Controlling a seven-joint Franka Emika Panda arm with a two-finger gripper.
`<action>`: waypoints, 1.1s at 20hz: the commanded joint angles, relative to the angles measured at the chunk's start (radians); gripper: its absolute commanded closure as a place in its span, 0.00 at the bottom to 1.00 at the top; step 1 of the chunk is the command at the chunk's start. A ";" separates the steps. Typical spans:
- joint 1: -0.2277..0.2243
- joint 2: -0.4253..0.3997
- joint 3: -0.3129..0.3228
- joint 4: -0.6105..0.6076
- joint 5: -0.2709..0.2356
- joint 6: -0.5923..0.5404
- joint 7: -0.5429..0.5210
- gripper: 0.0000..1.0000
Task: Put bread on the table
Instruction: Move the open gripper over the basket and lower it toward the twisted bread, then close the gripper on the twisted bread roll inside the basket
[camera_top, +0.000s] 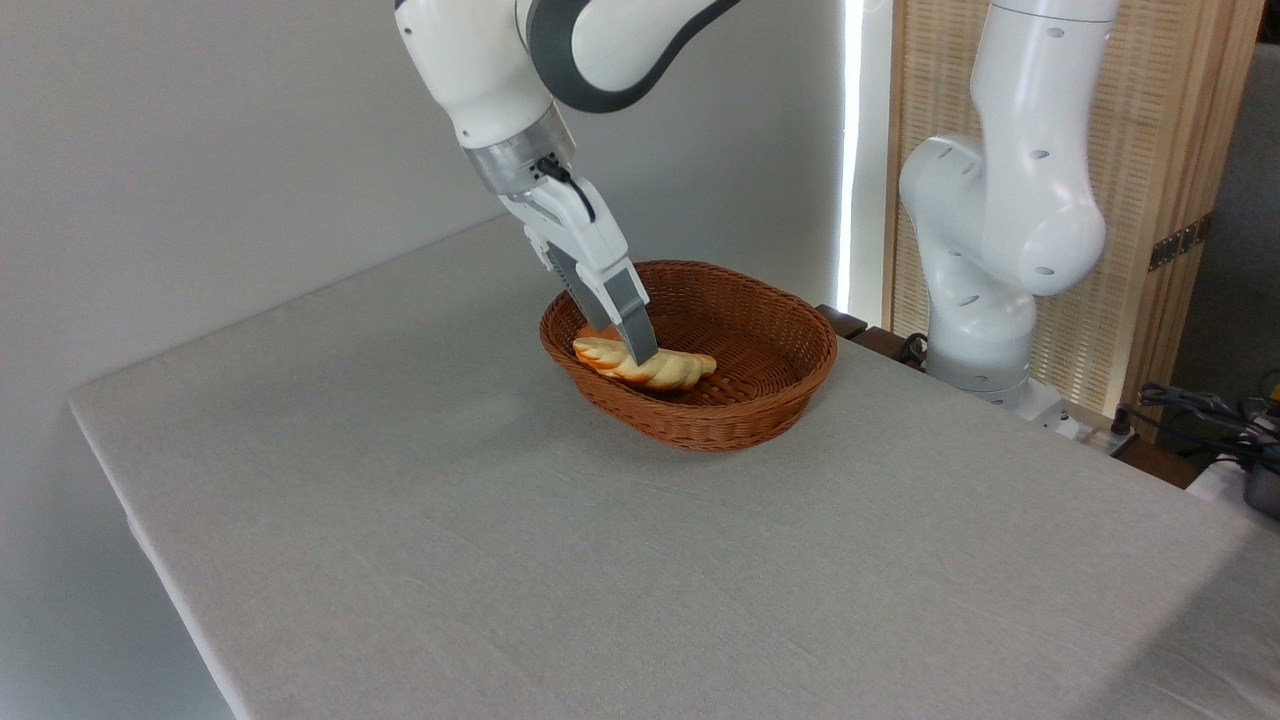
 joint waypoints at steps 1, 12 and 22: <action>-0.004 0.025 -0.017 0.004 0.012 0.021 0.018 0.00; 0.004 0.031 -0.019 0.002 0.080 0.019 0.018 0.09; -0.004 0.039 -0.023 0.005 0.077 0.049 0.020 0.54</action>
